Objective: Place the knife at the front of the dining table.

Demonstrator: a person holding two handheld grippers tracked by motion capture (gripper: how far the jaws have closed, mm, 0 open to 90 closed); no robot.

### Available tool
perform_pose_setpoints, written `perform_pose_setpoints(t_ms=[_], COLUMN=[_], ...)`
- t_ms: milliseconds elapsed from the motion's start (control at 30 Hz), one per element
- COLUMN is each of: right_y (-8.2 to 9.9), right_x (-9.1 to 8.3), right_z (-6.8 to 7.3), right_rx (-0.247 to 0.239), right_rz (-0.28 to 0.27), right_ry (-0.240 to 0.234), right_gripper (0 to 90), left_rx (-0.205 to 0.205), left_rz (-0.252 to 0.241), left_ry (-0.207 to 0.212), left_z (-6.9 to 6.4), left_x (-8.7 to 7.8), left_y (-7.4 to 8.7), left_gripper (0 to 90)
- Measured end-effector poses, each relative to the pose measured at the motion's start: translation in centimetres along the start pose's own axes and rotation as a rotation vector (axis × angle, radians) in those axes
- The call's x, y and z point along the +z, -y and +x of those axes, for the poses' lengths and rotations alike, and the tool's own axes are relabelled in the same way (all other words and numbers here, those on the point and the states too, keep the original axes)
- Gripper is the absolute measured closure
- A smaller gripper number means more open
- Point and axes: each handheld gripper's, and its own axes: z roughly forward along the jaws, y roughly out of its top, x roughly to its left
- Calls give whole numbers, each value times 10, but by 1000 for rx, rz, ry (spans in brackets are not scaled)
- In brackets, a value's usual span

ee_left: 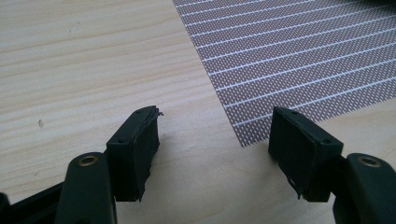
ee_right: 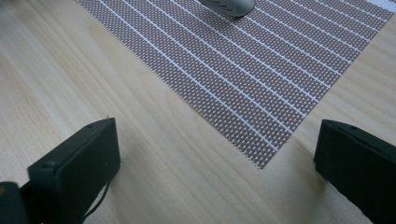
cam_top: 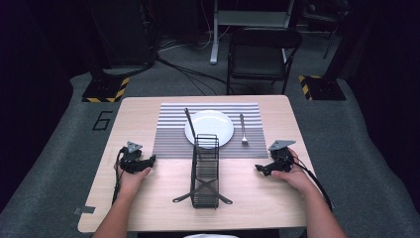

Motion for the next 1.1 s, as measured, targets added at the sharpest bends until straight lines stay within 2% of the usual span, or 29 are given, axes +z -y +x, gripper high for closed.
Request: perform_pose_setpoints(t_ms=[67, 167, 267, 700, 733, 800, 967, 1100], right_y=[0, 0, 0, 0, 0, 0, 0, 0], right_x=[0, 0, 0, 0, 0, 0, 0, 0], right_z=[0, 0, 0, 0, 0, 0, 0, 0], right_rx=[3, 3, 3, 3, 3, 3, 3, 3], right_rz=[1, 1, 1, 0, 0, 0, 1, 1], right_ry=[0, 0, 0, -1, -1, -1, -1, -1], right_gripper=[0, 0, 0, 0, 0, 0, 0, 0], left_rx=[3, 36, 42, 43, 44, 37, 22, 6], left_rz=[0, 18, 23, 16, 29, 7, 16, 24], left_ry=[14, 27, 35, 43, 43, 39, 50, 61], left_z=[0, -2, -4, -3, -3, -2, -3, -3], left_x=[0, 2, 3, 2, 1, 2, 1, -1], left_y=[0, -1, -1, -1, -1, 0, -1, -3], left_gripper=[300, 227, 175, 211, 215, 230, 230, 270])
